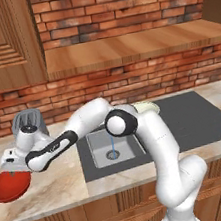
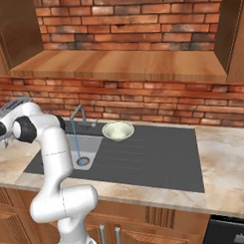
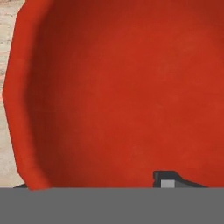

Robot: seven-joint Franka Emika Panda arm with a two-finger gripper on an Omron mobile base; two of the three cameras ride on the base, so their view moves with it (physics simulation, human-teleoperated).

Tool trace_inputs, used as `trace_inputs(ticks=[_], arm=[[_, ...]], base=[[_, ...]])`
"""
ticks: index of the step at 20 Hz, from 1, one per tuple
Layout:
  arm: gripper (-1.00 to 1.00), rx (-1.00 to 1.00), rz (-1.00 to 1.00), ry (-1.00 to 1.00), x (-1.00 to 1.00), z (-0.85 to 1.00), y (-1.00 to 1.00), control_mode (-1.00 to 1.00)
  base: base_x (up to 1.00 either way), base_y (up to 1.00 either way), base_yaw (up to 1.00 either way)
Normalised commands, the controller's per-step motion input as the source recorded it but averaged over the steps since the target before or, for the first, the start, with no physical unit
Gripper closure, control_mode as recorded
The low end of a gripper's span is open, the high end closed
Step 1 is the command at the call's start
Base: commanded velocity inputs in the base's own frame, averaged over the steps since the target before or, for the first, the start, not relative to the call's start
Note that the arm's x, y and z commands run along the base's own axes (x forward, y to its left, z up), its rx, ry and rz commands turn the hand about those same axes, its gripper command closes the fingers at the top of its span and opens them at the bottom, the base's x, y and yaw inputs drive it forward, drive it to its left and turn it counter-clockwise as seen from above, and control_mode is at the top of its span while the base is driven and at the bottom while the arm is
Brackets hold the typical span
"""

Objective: Rinse each bowl for a few seconds and place them down in the sink or on the counter.

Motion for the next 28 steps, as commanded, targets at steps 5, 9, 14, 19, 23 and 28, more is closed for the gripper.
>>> trace_inputs(ticks=[5,9,14,19,23,28], arm=[[1.00,-0.15,0.17,0.00,-0.34,-0.20,0.11,-1.00],[1.00,-0.11,0.13,0.00,-0.17,-0.04,0.05,-1.00],[1.00,-0.08,0.09,-0.05,-0.17,0.16,0.00,-1.00],[1.00,0.00,0.01,-0.13,-0.54,0.21,-0.05,-1.00],[1.00,0.05,-0.05,-0.19,-0.86,0.05,-0.03,-1.00],[1.00,0.07,-0.06,-0.21,-0.90,0.03,-0.08,-1.00]], base=[[0.00,0.00,0.00],[0.00,0.00,0.00],[0.00,0.00,0.00],[0.00,0.00,0.00],[0.00,0.00,0.00],[0.00,0.00,0.00]])
